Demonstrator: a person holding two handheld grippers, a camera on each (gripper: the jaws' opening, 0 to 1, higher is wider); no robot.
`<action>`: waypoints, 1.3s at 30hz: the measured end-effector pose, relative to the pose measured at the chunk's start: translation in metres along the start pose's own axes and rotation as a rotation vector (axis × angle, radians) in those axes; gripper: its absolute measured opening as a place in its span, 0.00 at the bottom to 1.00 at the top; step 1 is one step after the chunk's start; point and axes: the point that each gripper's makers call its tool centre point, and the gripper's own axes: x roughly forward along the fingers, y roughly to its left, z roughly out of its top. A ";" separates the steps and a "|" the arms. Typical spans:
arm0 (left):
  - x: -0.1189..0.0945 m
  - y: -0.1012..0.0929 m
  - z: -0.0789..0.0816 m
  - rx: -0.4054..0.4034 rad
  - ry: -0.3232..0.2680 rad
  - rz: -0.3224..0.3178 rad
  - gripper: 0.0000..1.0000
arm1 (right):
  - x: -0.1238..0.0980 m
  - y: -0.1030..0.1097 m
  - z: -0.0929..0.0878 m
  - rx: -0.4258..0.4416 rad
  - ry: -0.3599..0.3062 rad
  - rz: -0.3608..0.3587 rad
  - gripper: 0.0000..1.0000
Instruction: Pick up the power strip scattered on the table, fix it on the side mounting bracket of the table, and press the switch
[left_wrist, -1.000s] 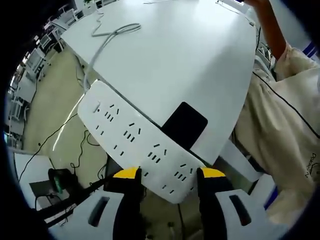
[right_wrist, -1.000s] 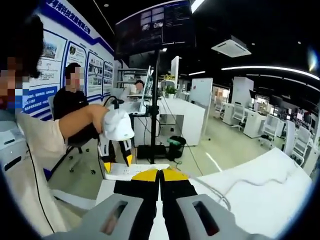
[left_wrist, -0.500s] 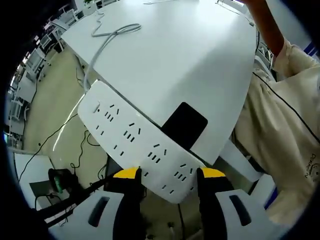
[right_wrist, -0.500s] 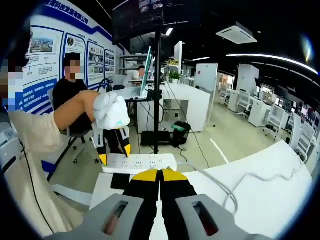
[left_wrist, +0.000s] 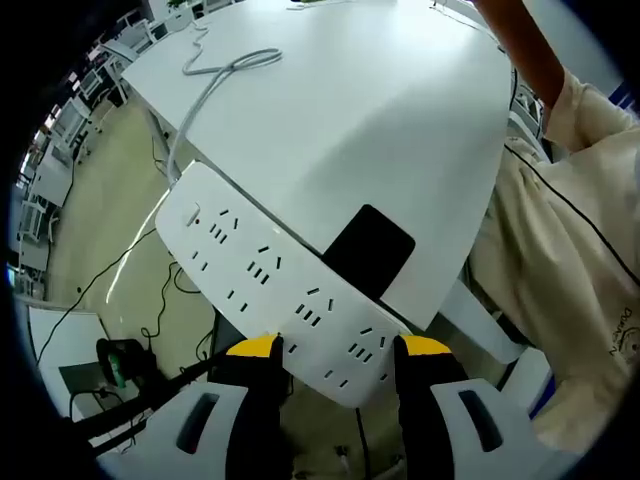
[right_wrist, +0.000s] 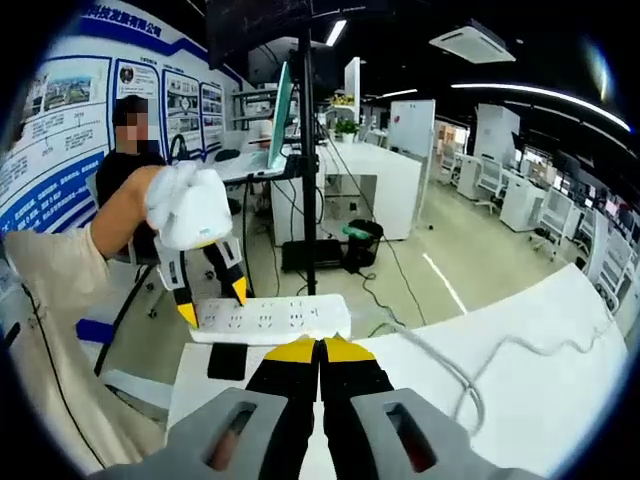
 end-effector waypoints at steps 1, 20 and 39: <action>0.000 0.000 0.000 0.000 -0.001 0.000 0.49 | 0.002 -0.001 0.001 -0.001 0.006 -0.001 0.00; 0.001 0.001 0.002 0.002 0.017 -0.001 0.49 | 0.050 -0.006 0.005 -0.013 0.090 0.052 0.00; 0.001 0.000 0.005 0.005 0.028 0.000 0.49 | 0.095 -0.009 -0.004 -0.008 0.181 0.106 0.00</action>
